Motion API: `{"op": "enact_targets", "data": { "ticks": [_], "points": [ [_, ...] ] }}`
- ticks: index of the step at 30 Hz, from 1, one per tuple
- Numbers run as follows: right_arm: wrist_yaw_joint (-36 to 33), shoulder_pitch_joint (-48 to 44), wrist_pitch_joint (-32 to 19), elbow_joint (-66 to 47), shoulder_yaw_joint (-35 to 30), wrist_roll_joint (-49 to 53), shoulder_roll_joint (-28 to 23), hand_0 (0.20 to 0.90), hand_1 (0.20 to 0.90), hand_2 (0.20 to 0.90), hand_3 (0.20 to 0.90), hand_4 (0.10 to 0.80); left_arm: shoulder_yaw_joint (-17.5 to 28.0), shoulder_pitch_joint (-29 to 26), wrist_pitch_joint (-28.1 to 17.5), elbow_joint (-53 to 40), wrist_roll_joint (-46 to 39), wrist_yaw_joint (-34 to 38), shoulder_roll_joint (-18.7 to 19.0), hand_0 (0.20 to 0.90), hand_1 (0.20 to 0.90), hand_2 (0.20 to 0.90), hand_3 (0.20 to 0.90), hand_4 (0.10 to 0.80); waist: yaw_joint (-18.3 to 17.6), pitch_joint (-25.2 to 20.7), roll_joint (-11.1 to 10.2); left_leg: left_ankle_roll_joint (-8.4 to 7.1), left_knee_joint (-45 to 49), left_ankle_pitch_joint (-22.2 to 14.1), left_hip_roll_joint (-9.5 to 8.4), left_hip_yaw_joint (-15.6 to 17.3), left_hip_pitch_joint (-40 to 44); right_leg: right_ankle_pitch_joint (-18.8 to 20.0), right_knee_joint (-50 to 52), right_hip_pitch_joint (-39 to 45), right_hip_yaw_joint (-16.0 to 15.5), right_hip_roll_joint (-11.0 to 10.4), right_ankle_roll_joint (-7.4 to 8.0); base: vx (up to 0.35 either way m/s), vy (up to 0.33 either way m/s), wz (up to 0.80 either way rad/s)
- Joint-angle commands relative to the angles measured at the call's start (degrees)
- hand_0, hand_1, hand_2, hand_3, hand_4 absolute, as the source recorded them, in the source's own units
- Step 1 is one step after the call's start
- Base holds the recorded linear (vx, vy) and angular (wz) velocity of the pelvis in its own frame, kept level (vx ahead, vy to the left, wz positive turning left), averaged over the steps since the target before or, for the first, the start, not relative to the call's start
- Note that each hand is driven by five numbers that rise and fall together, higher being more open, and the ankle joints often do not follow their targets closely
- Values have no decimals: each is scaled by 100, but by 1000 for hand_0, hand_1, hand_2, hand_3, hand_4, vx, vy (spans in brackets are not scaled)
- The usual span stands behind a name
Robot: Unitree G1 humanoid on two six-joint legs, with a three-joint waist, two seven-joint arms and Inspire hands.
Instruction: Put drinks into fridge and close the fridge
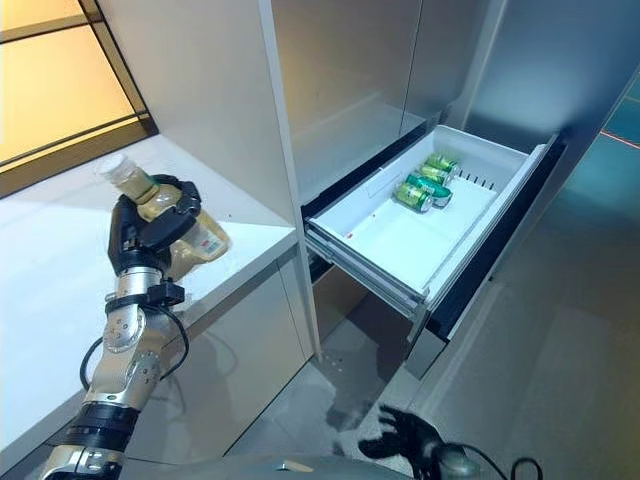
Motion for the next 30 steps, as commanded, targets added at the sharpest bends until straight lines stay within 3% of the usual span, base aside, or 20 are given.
{"op": "enact_targets", "data": {
  "ticks": [1,5,11,21,30],
  "points": [
    [458,-553,-445,-1144,-65,186,-93,900,900,900,900,800,-83,-837,-1149,-1139,-112,-990,172,300,300,300,200,100,-89,-98,200,242,87,-776,-254,105,209,-299,711,-549,57,326,92,0,0,0],
    [1035,-778,-506,-2694,-427,426,-526,900,900,900,900,800,-373,-712,-1057,-1220,-240,-2172,170,300,300,300,200,100,-157,-83,183,237,71,-747,-247,129,207,-258,702,-576,90,333,117,0,0,0],
    [1488,-1276,-426,-3729,-795,947,-1002,900,900,900,900,800,-591,-678,-725,-1396,-471,-2979,334,300,300,300,200,100,-156,-107,211,267,53,-754,-240,182,210,-204,632,-577,141,336,121,5,7,-3],
    [2414,-1790,165,-4432,-666,2134,-1366,900,900,900,900,800,-1144,-884,-185,-1305,-795,-3377,361,300,300,300,200,100,-108,-183,159,267,68,-743,-255,198,151,-160,567,-580,114,333,108,3,-1,-1],
    [2733,-2112,568,-4715,-219,2552,-1393,900,900,900,900,800,-1655,-1152,-88,-1213,-898,-3287,315,300,300,300,200,100,-116,-198,112,264,72,-714,-268,209,122,-104,513,-577,121,335,110,0,0,0]
  ]
}}
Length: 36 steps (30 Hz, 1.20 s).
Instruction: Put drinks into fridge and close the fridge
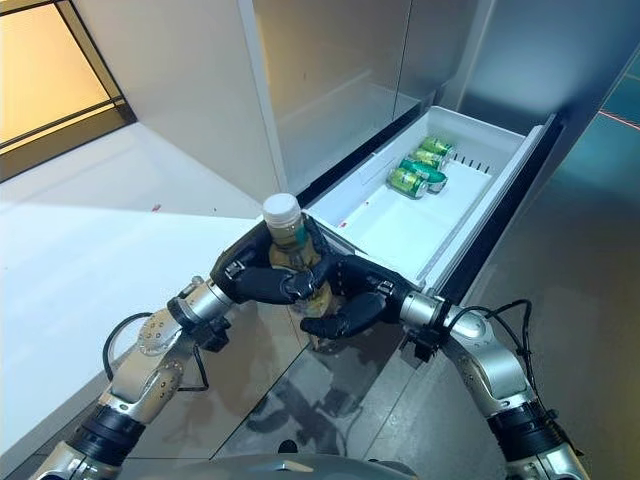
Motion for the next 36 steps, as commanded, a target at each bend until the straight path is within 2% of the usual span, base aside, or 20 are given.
{"op": "enact_targets", "data": {
  "ticks": [1,4,12,13,15,20,21,25,28,29,30,31,34,36],
  "points": [
    [281,-711,-333,-745,123,659,-25,900,900,900,900,800,-35,-1195,-545,-377,-823,51,-295,300,300,300,200,100,1,-359,79,263,72,-711,-248,146,191,-103,496,-483,81,332,99,0,0,0],
    [212,-826,-187,-805,252,753,-2,900,900,900,900,800,-165,-1253,-416,-356,-974,-3,-370,300,300,300,200,100,-16,-355,80,263,72,-708,-252,149,187,-91,489,-495,101,341,100,0,0,0],
    [332,-974,695,-823,599,1272,140,900,900,900,900,800,-441,-1336,-336,-258,-879,-33,-447,300,300,300,200,100,-15,-359,82,261,69,-686,-253,158,181,-69,468,-487,111,346,100,0,0,0],
    [318,-956,792,-821,665,1338,160,848,848,848,840,740,-476,-1348,-332,-251,-884,-42,-438,300,300,300,200,100,-13,-359,79,258,69,-683,-254,154,180,-65,462,-484,109,345,99,0,0,0],
    [209,-951,1034,-781,729,1653,158,300,300,300,200,100,-544,-1357,-375,-230,-899,-86,-425,300,300,300,200,100,-8,-358,77,252,72,-680,-252,150,183,-61,460,-478,93,340,103,0,0,0],
    [-448,-755,1728,-479,850,3016,491,300,300,300,200,100,-728,-1380,-635,-134,-802,-300,-376,300,300,300,200,100,0,-361,86,258,80,-678,-257,140,191,-60,471,-467,73,341,103,0,0,0],
    [-497,-735,1744,-456,856,3080,523,300,300,300,200,100,-738,-1379,-651,-133,-763,-302,-365,300,300,300,200,100,2,-363,87,259,79,-678,-257,139,193,-59,471,-466,71,341,104,0,0,0],
    [-684,-609,1563,-350,878,3089,608,300,300,300,200,100,-811,-1375,-762,-121,-637,-310,-288,300,300,300,200,100,6,-380,95,272,64,-673,-266,119,192,-49,440,-458,70,344,109,0,0,0],
    [-959,-622,1128,-367,806,2762,487,300,300,300,200,100,-807,-1339,-962,-153,-628,-277,-219,300,300,300,200,100,10,-386,92,272,64,-667,-271,105,185,-36,424,-461,74,346,104,0,0,0],
    [-1116,-640,952,-387,772,2655,450,300,300,300,200,100,-800,-1326,-986,-184,-596,-231,-211,580,580,580,527,427,10,-383,91,269,66,-669,-270,107,183,-35,421,-462,71,348,100,0,0,0],
    [-1237,-668,697,-390,732,2432,407,300,300,300,200,100,-795,-1318,-998,-205,-554,-169,-205,778,778,778,757,657,10,-382,90,268,67,-667,-269,107,179,-33,421,-465,69,349,98,0,0,0],
    [-1318,-715,429,-387,666,2201,346,300,300,300,200,100,-789,-1306,-1010,-225,-509,-85,-201,900,900,900,900,800,9,-379,90,268,68,-666,-268,106,178,-31,421,-466,69,349,95,0,0,0],
    [-2032,-1061,-674,-445,317,1090,128,300,300,300,200,100,-722,-1253,-912,-201,-427,386,-339,900,900,900,900,800,-2,-357,90,271,69,-680,-264,100,183,-25,411,-462,87,358,77,11,2,0],
    [-2485,-1456,-704,-459,46,881,15,300,300,300,200,100,-651,-1222,-812,-98,-339,623,-504,900,900,900,900,800,7,-342,80,268,79,-701,-261,95,186,-36,426,-463,89,361,65,36,2,0]
  ]
}}
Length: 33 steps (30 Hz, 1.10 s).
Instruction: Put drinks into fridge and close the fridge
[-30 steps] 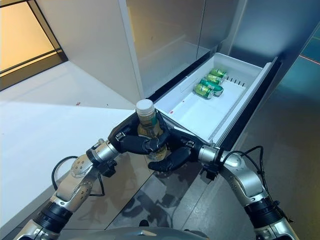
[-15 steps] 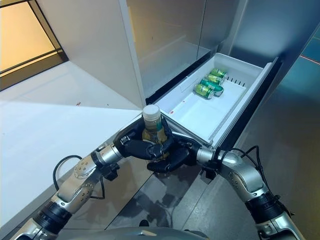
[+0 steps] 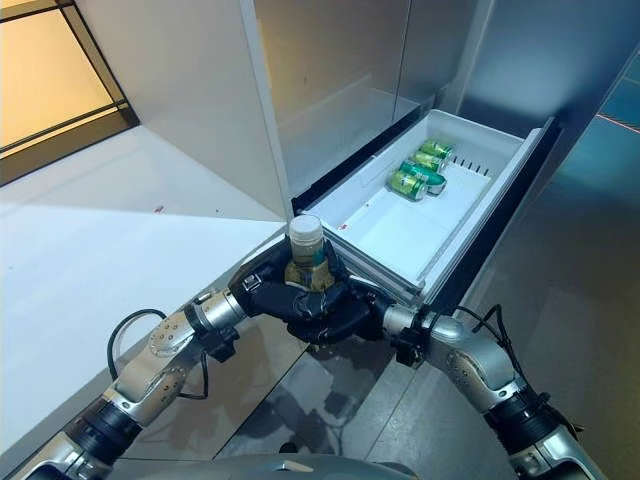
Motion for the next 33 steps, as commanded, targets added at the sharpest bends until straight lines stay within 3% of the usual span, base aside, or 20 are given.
{"op": "enact_targets", "data": {
  "ticks": [1,5,13,17,24,33],
  "points": [
    [-1007,-1324,-1255,-503,-993,5,333,300,300,300,200,100,25,-968,-841,-331,13,310,-661,900,900,900,900,800,7,-327,67,268,87,-716,-255,103,122,-47,434,-541,105,363,58,45,-1,0],
    [-1884,-2375,-1319,-118,-1418,-1531,-291,300,300,300,200,100,93,-772,-547,76,201,672,-750,900,900,900,900,800,92,-292,14,266,162,-776,-275,55,101,-98,503,-540,76,364,11,41,-6,1],
    [-2396,-3301,-939,1438,-1838,-1037,-1520,300,300,300,200,100,-112,19,254,930,-116,125,-610,900,900,900,900,800,304,-281,-75,242,239,-803,-287,-15,53,-137,546,-525,-69,357,-16,29,-17,7],
    [-2427,-3767,-1198,2835,-1556,-1031,-1962,300,300,300,200,100,-451,474,659,1357,-205,-250,-496,900,900,900,900,800,471,-249,-89,217,290,-786,-287,-65,5,-148,562,-512,-187,334,-30,54,-24,7],
    [-2306,-4373,-1271,4497,-919,-1599,-2137,300,300,300,200,100,-811,861,1070,2067,-81,-606,-333,900,900,900,900,800,688,-141,-49,177,372,-755,-266,-95,-86,-174,609,-516,-368,299,-57,91,-21,11],
    [-2127,-5264,-802,5993,-239,-2135,-2036,300,300,300,200,100,-823,577,860,3420,298,-408,-325,900,900,900,900,800,904,380,17,196,600,-667,-253,-273,-710,-192,865,-1073,-377,278,-119,-26,-51,16]
  ]
}}
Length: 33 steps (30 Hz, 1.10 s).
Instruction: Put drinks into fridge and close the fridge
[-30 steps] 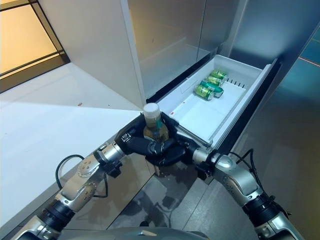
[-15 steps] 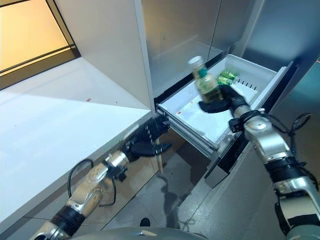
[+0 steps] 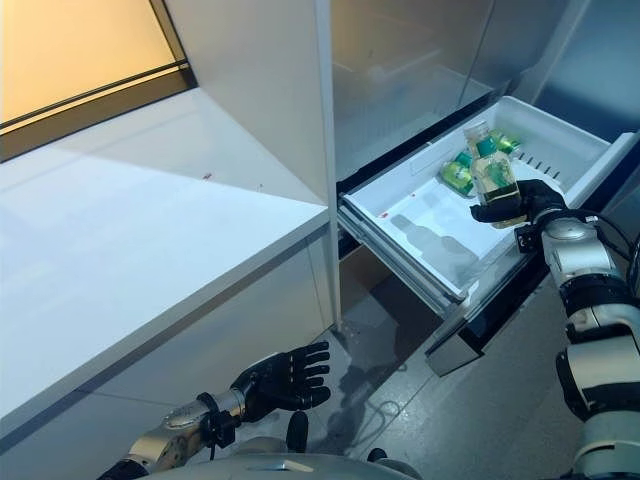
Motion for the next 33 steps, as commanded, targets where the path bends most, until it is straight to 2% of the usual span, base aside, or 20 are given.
{"op": "enact_targets", "data": {
  "ticks": [1,6,7,9,12,15,20,31,33],
  "points": [
    [-161,-1570,-475,15,187,-149,-487,300,300,300,200,100,-154,-427,-552,142,288,-4,108,900,900,900,900,800,231,127,-76,211,629,-899,-193,275,-250,-207,931,-898,230,259,-117,-161,-57,18],
    [-228,-1693,-233,271,353,-470,-450,300,300,300,200,100,-64,-718,-650,910,1082,243,85,900,900,900,900,800,244,501,0,254,724,-824,-177,217,-594,-205,1127,-1264,289,277,-167,-84,-35,7],
    [-232,-1646,-108,324,412,-856,-515,300,300,300,200,100,45,-787,-667,1238,1535,372,53,900,900,900,900,800,246,641,35,266,768,-810,-180,189,-690,-218,1208,-1373,285,275,-193,-41,-5,10],
    [-235,-1599,-91,382,440,-1188,-543,300,300,300,200,100,69,-829,-666,1439,1857,485,37,900,900,900,900,800,246,707,56,273,810,-813,-190,174,-749,-227,1254,-1430,274,268,-199,-27,-3,9],
    [-127,-1513,195,378,540,-1322,-490,300,300,300,200,100,221,-911,-456,1924,2134,578,-18,900,900,900,900,800,250,834,85,295,878,-812,-210,155,-798,-240,1335,-1479,240,246,-218,5,3,4],
    [63,-1355,393,336,489,-1507,-460,300,300,300,200,100,436,-907,-278,2233,1995,686,-91,900,900,900,900,800,263,897,109,301,943,-833,-242,124,-823,-265,1387,-1490,206,217,-231,9,3,3],
    [403,-1238,593,409,477,-1793,-446,300,300,300,200,100,734,-914,-113,2327,2267,671,-68,900,900,900,900,800,317,1010,124,296,1031,-851,-281,103,-887,-279,1433,-1518,152,172,-242,-8,1,0],
    [1279,-1184,692,679,598,-2278,-474,300,300,300,200,100,810,-876,-39,1956,2234,523,15,900,900,900,900,800,418,1085,137,272,1105,-862,-293,78,-867,-288,1443,-1425,50,116,-228,-5,2,1],
    [1328,-1215,701,781,619,-2290,-424,392,392,392,307,207,743,-868,-66,1940,2258,484,9,900,900,900,900,800,447,1083,150,264,1114,-858,-299,55,-862,-287,1444,-1408,27,105,-227,0,0,0]
  ]
}}
